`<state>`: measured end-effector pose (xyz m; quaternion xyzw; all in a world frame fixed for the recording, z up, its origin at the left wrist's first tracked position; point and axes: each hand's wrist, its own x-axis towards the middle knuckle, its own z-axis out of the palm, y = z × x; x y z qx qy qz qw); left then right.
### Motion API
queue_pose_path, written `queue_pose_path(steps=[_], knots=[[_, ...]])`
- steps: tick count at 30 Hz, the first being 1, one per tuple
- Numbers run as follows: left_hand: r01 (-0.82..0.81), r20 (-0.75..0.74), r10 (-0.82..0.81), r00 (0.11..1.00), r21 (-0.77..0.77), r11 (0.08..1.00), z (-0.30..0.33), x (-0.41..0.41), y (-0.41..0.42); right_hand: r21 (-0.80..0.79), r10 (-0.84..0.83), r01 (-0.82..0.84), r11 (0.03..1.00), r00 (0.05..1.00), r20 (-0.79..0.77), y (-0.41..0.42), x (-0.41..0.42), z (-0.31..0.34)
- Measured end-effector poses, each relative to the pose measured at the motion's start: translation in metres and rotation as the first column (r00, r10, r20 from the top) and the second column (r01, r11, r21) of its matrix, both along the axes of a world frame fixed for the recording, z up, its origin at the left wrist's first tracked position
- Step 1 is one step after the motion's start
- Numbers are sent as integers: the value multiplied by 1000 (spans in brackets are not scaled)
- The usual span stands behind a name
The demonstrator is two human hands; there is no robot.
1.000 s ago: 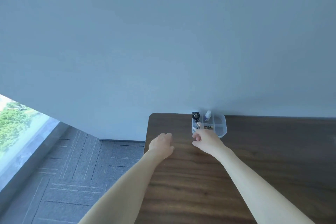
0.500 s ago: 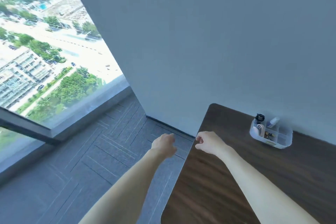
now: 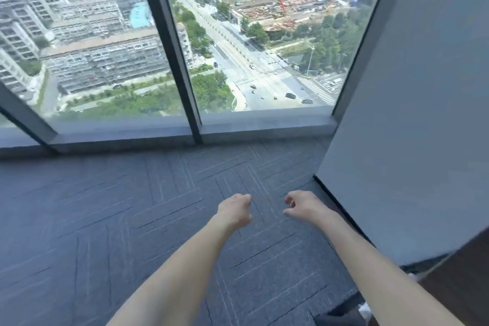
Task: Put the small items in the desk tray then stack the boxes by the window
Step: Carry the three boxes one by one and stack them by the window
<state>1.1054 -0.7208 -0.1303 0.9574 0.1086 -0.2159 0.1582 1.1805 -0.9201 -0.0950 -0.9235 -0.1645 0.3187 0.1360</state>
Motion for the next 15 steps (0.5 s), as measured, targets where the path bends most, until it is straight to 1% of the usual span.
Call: queue_pose_path(steps=[3, 5, 8, 11, 15], knots=[[-192, -12, 192, 981, 16, 981, 7, -60, 107, 17, 176, -176, 984, 984, 5, 121, -24, 12], [-293, -4, 294, 956, 28, 956, 13, -97, 162, 24, 280, -280, 960, 960, 4, 189, -44, 20], [-455, 5, 455, 891, 30, 890, 19, -160, 236, 22, 443, -443, 896, 896, 20, 291, -82, 26], [-600, 15, 600, 800, 16, 800, 19, -218, 296, 16, 578, -578, 816, 816, 14, 381, -118, 26], [-786, -20, 786, 617, 11, 618, 15, -295, 365, 2, 759, -759, 651, 651, 1, 499, -174, 20]])
